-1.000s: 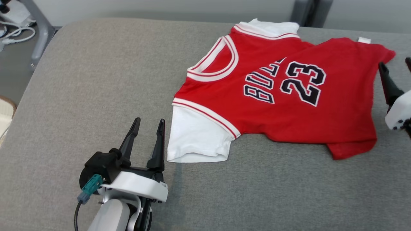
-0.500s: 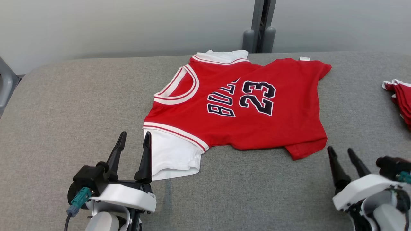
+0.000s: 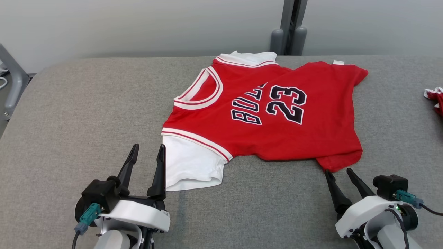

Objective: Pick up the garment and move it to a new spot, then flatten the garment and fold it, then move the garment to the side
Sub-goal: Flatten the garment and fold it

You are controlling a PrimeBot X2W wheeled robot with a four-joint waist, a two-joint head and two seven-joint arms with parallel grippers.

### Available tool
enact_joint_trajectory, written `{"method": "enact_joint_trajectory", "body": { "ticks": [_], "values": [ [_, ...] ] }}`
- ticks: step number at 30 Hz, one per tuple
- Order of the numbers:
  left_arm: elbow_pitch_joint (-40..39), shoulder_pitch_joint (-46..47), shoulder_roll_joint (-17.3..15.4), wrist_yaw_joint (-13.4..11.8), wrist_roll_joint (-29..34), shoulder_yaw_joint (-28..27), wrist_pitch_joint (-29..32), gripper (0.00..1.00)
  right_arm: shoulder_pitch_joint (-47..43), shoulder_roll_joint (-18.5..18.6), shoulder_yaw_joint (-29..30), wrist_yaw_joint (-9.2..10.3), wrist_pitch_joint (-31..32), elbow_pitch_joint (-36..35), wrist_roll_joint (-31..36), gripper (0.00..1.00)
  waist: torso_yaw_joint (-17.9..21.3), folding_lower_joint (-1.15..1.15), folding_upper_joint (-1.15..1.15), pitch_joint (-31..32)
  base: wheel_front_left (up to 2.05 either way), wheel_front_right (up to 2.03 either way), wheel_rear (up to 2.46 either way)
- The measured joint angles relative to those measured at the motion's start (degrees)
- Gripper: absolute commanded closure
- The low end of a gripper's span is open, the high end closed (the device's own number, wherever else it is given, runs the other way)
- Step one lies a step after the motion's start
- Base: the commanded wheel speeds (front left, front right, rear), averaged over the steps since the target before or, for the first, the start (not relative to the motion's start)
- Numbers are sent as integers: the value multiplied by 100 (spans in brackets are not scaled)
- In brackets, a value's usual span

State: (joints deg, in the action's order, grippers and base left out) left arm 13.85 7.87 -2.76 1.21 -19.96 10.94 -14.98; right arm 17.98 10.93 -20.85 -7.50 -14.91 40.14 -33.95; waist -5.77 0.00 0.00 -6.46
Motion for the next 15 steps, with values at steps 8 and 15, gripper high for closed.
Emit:
{"method": "enact_joint_trajectory", "body": {
  "ticks": [8, 15],
  "values": [
    [20, 2, -3, -10, -25, 35, 0, 0, 204, 8, 120, 0, 1, 516, 378, 0, -265, 0, 0, -69, 0, 0, 0],
    [11, 7, -1, -10, -25, 59, 0, 0, 381, -16, 182, 0, 0, 735, 560, 0, -418, 0, 0, -167, 0, 0, 0]
  ]
}}
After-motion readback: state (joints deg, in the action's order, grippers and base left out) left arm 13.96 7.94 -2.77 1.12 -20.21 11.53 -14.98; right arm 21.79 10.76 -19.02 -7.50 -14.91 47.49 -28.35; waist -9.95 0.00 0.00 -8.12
